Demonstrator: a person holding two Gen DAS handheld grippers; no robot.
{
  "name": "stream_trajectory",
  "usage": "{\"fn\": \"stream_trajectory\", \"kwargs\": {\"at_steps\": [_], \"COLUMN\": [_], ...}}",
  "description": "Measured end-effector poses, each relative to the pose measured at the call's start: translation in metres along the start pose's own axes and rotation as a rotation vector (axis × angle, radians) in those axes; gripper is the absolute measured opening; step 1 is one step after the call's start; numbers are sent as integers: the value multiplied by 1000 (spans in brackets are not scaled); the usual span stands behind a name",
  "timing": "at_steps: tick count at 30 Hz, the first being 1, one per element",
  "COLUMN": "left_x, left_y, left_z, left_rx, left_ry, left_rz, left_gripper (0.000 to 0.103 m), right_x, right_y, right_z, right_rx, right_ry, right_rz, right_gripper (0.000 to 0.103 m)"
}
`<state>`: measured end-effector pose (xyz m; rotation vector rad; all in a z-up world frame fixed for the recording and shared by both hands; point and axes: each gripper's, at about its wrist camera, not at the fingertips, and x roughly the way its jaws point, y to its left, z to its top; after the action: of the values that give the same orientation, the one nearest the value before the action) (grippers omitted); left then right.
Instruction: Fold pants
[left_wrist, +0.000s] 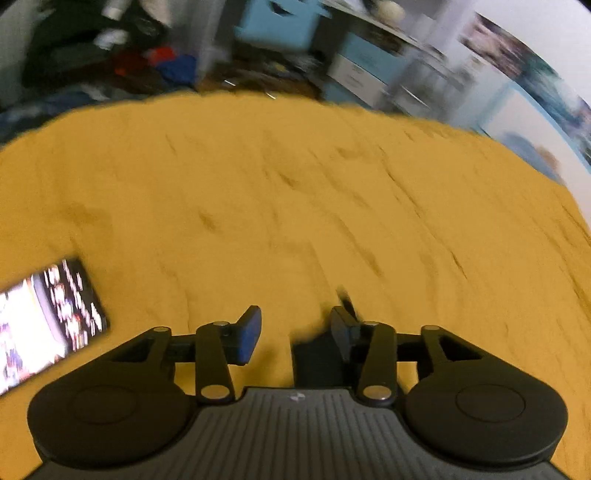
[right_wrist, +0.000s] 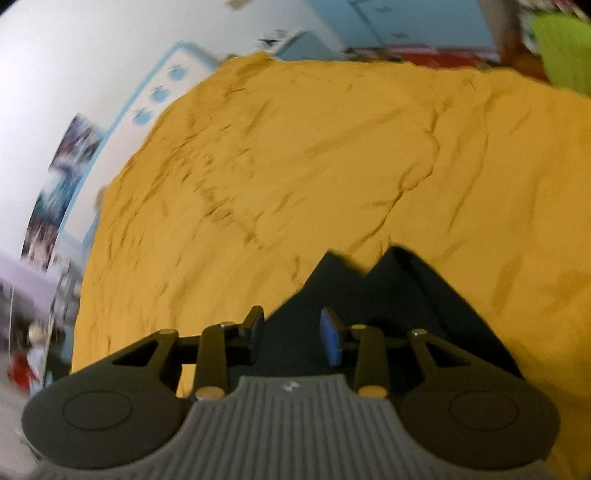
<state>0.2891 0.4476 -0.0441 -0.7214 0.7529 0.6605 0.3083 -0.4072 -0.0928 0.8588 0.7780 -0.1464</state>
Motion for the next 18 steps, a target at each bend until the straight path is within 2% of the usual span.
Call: {"fn": "stream_trajectory", "kwargs": {"at_steps": [3, 6, 10, 13, 15, 16, 17, 18], "left_x": [-7, 4, 22, 35, 44, 47, 49, 46], "left_y": [7, 7, 9, 17, 18, 20, 24, 31], "left_z": [-38, -58, -61, -61, -63, -63, -63, -63], "left_rx": [33, 35, -1, -50, -85, -97, -121, -171], "left_ry": [48, 88, 79, 85, 120, 133, 147, 147], "left_rz": [-93, -161, -187, -239, -253, -250, -258, -289], "left_gripper": [56, 58, 57, 57, 38, 10, 1, 1], "right_x": [-21, -38, -58, -72, -80, -79, -80, -81], "right_y": [1, -8, -16, -15, -16, -14, -15, -15], "right_z": [-35, -67, -106, -129, -143, -145, -149, -152], "right_rx": [-69, -60, -29, -25, -17, -13, -6, 3], "right_ry": [6, 29, 62, 76, 71, 74, 81, 87], "right_rz": [-12, 0, 42, 81, 101, 105, 106, 106], "right_gripper": [35, 37, 37, 41, 42, 42, 42, 42]}}
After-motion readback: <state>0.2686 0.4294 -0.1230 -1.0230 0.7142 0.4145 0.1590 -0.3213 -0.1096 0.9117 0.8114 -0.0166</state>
